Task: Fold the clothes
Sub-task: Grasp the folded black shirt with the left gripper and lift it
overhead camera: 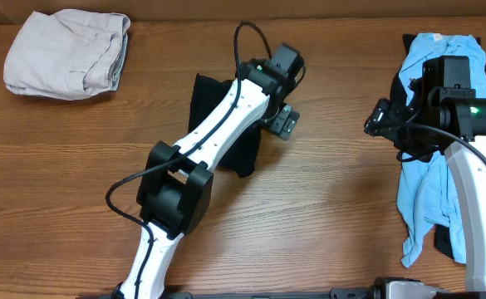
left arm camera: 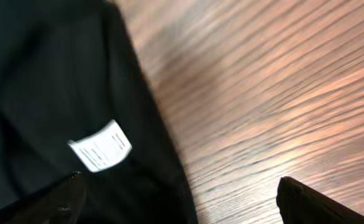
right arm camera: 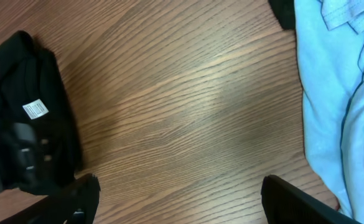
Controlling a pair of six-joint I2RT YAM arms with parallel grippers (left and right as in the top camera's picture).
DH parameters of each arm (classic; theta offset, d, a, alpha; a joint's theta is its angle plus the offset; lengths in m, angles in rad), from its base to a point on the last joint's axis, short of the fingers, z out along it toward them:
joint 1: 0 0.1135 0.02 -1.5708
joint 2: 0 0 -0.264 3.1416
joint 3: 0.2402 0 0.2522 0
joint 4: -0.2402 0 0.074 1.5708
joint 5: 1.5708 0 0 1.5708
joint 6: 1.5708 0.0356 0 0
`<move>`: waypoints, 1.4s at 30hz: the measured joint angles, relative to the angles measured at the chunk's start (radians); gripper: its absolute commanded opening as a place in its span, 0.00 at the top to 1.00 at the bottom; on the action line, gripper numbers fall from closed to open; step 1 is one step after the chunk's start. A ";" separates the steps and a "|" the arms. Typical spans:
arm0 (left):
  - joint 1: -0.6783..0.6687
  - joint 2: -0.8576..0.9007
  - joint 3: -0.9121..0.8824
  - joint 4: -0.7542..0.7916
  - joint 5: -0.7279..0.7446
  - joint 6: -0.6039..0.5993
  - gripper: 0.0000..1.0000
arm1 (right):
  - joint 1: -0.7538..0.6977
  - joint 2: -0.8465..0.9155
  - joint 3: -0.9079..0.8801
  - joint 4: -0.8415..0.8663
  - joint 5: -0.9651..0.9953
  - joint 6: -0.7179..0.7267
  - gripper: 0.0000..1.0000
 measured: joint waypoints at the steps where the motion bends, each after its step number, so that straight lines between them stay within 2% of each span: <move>1: 0.001 0.000 -0.037 0.020 0.002 -0.013 0.00 | 0.000 0.000 0.000 -0.001 0.000 0.000 0.13; 5: 0.003 0.000 -0.139 0.097 -0.001 -0.037 0.00 | 0.000 0.002 0.000 0.000 0.000 0.000 0.13; 9: 0.003 0.000 -0.185 0.093 -0.001 -0.042 0.00 | 0.000 0.003 0.000 0.000 0.000 0.001 0.13; 13: 0.003 0.000 -0.194 0.005 -0.022 -0.047 0.00 | 0.000 0.003 0.000 -0.001 0.000 0.000 0.13; 18: 0.004 0.000 -0.216 -0.133 -0.119 -0.053 0.00 | 0.000 0.003 0.000 -0.001 0.000 0.000 0.13; 22: 0.010 0.000 -0.227 -0.181 -0.191 -0.056 0.00 | 0.000 0.003 0.000 0.000 0.000 0.000 0.13; 31: 0.016 0.000 -0.227 -0.100 -0.253 -0.063 0.00 | 0.000 0.003 0.000 0.001 0.000 0.000 0.13; 36: 0.015 0.000 -0.228 0.049 -0.182 -0.066 0.00 | 0.000 0.003 0.000 0.008 0.000 0.000 0.12; 42: 0.016 -0.006 -0.269 0.129 -0.159 -0.067 0.02 | 0.000 0.003 0.000 0.008 0.000 -0.002 0.12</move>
